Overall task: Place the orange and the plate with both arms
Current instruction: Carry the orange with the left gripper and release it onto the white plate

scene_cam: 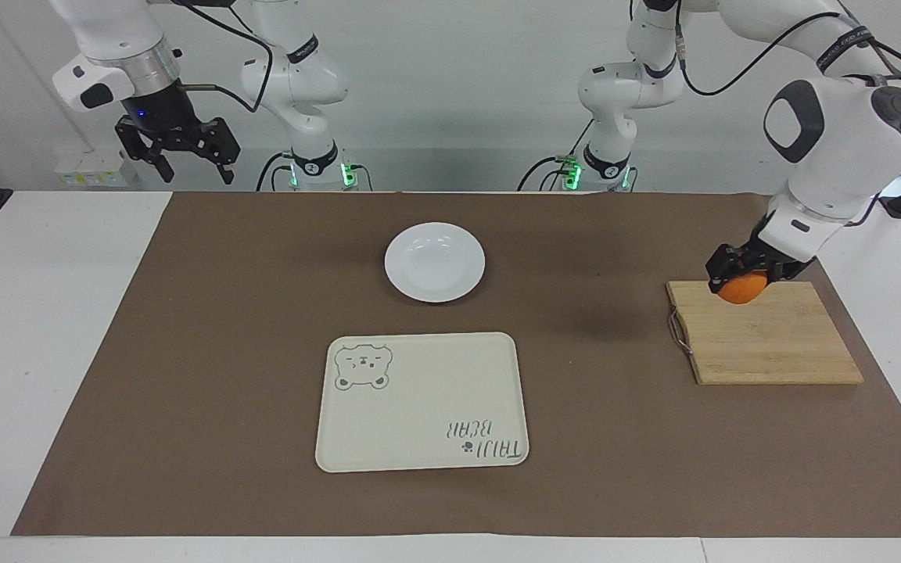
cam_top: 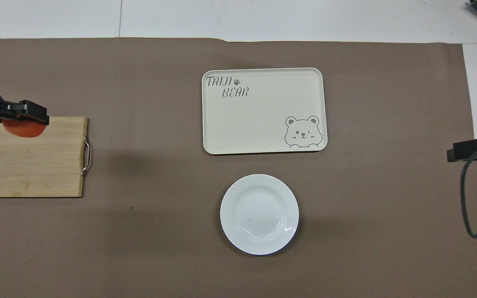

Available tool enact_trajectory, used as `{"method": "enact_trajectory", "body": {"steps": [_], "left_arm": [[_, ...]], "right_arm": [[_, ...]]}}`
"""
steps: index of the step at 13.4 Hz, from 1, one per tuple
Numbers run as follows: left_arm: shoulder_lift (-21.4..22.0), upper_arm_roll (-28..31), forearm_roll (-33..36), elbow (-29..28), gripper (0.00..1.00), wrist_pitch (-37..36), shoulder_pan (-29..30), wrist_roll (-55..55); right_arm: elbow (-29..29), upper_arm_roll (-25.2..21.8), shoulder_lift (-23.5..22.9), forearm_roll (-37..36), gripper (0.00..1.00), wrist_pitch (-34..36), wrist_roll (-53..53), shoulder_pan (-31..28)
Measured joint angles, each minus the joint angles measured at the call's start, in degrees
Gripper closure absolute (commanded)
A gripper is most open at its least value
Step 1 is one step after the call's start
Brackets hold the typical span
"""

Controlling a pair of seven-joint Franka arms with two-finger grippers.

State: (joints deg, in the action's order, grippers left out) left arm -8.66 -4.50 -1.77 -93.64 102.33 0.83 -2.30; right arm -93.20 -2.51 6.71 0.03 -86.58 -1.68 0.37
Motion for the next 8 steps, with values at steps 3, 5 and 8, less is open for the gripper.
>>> {"method": "enact_trajectory", "body": {"steps": [3,5,8], "left_arm": [[0.1,-0.2,0.2,0.0,1.00,-0.3,-6.4,-9.4],[0.4,-0.4,0.3,-0.1,1.00,-0.3,-11.3,-16.4],[1.4,-0.6,0.3,-1.1,1.00,0.1,-19.0,-26.8]], "right_arm": [[-0.1,0.0,0.0,0.0,0.00,0.0,0.0,0.0],[-0.2,0.0,0.0,0.0,0.00,0.0,0.0,0.0],[-0.8,-0.1,0.0,2.0,0.00,0.0,0.1,-0.1]]}}
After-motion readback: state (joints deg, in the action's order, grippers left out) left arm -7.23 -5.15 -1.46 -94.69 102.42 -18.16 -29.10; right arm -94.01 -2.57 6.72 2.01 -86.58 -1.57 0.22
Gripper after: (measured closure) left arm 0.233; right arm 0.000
